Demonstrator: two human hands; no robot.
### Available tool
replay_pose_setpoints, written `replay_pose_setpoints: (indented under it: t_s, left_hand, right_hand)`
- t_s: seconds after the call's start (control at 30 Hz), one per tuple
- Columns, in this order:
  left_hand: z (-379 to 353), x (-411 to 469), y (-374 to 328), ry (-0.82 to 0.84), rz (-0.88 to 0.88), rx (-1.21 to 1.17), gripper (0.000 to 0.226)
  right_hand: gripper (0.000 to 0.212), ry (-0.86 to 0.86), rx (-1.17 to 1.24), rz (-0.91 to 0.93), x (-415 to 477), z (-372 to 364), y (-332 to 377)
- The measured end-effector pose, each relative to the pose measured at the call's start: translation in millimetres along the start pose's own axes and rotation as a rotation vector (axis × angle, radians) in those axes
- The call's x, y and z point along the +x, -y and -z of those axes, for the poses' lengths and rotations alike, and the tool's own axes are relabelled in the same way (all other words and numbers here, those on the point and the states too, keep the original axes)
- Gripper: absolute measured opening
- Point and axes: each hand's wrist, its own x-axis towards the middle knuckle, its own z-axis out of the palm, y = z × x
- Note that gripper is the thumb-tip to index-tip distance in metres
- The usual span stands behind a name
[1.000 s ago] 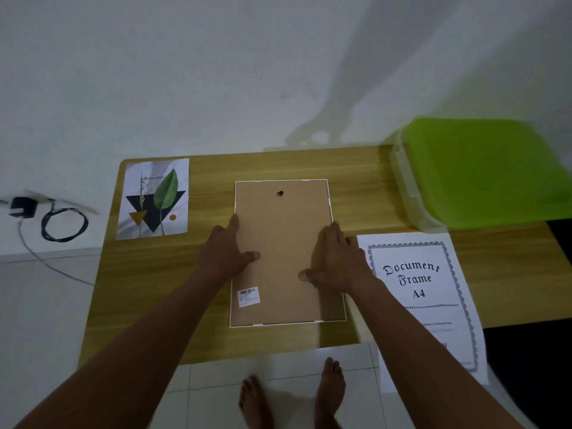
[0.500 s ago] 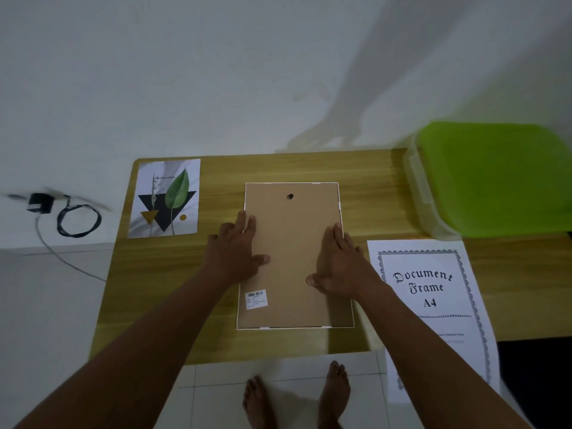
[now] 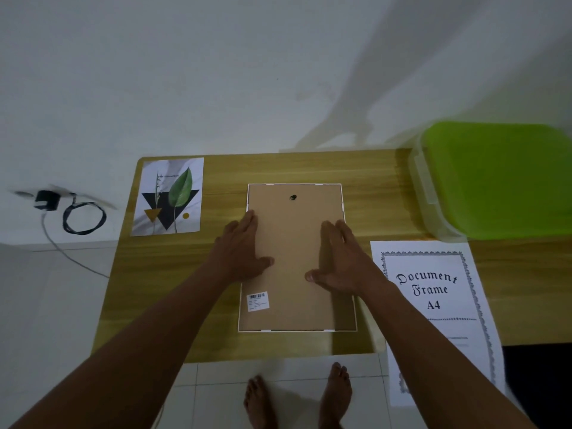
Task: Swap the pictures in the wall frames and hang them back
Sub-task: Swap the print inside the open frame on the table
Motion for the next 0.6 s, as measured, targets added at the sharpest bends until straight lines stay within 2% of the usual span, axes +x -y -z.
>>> replay_pose_setpoints:
  t_s: [0.2,0.33,0.47,0.6]
  left_hand:
    - [2.6,-2.6,-4.8,0.06,-0.005,0.058,0.119]
    - [10.0,-2.7,-15.0,0.11,0.043,0.107,0.118]
    - [17.4,-2.2,-14.4,0.086,0.035,0.067,0.121]
    - [17.5,-7.3,-14.9,0.071,0.023,0.107,0.117]
  right_hand:
    - [0.124,0.024,-0.065,-0.013,5.1,0.4,3.0]
    - [0.111,0.036,-0.116,-0.004,9.7,-0.8,5.5]
    - [0.124,0.07,-0.172,-0.026,12.8,-2.9,5.8]
    - [0.122,0.087,-0.176,-0.025,12.2,-5.5,2.2]
